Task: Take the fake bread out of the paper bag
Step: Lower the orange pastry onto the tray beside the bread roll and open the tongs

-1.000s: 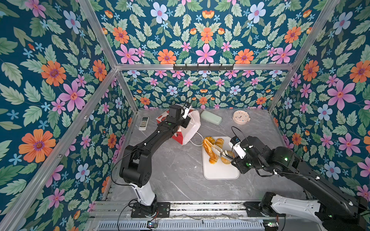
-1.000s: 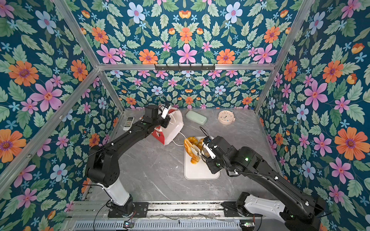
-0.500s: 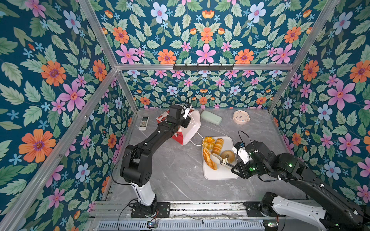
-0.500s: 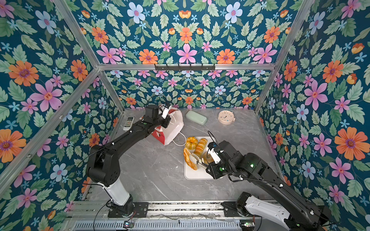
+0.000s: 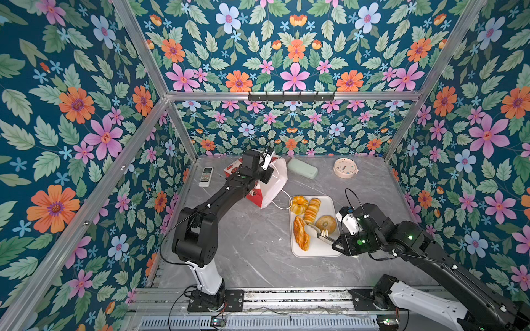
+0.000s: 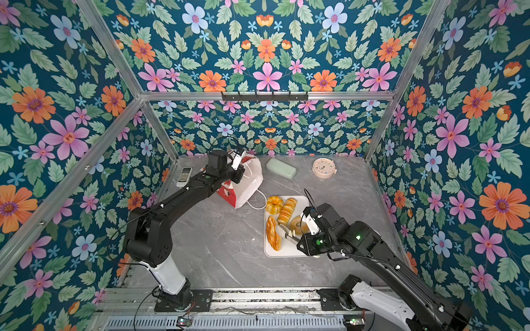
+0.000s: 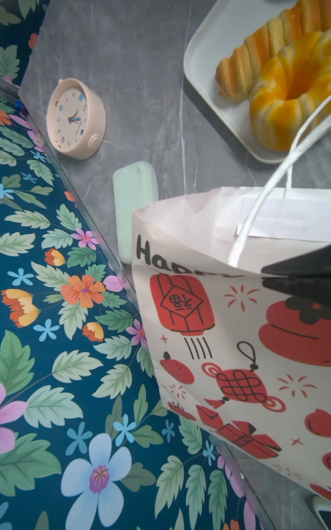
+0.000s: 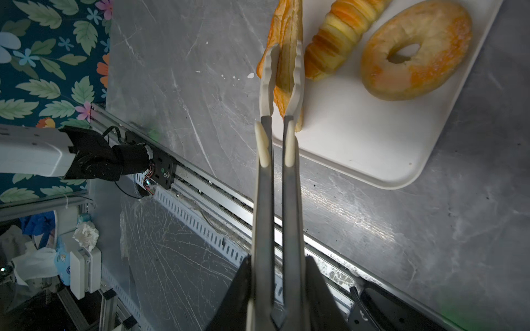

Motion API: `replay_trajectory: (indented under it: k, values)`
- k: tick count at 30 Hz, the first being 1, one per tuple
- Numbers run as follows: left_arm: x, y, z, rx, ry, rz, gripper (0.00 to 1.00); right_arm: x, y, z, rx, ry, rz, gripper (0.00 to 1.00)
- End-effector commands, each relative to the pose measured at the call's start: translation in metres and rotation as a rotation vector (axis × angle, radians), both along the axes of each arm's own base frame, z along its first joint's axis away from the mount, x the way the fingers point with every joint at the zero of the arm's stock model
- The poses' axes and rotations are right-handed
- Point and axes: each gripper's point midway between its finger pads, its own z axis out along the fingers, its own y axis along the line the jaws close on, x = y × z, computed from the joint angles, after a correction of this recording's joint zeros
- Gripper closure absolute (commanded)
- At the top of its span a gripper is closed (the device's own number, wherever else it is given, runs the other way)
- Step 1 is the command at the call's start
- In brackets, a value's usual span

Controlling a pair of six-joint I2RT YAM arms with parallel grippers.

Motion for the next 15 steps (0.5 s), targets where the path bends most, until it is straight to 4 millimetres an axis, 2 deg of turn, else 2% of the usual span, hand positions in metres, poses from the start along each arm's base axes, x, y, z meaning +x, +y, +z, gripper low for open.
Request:
replay_trajectory:
  k: [1,8,13,15]
  values:
    - [0.002,-0.002,0.002,-0.007,-0.011,-0.006,0.99,0.002,-0.004,-0.004,0.026,0.023,-0.028,1.00]
    - [0.004,-0.003,0.000,-0.006,-0.006,-0.008,0.99,0.007,-0.015,-0.020,-0.054,0.042,-0.041,1.00]
    - [0.003,-0.002,0.000,0.000,-0.003,-0.007,0.99,0.011,-0.022,-0.026,-0.116,0.044,-0.047,0.88]
    - [0.003,-0.002,0.000,0.002,-0.003,-0.005,0.99,0.012,-0.024,-0.025,-0.126,0.035,-0.046,0.87]
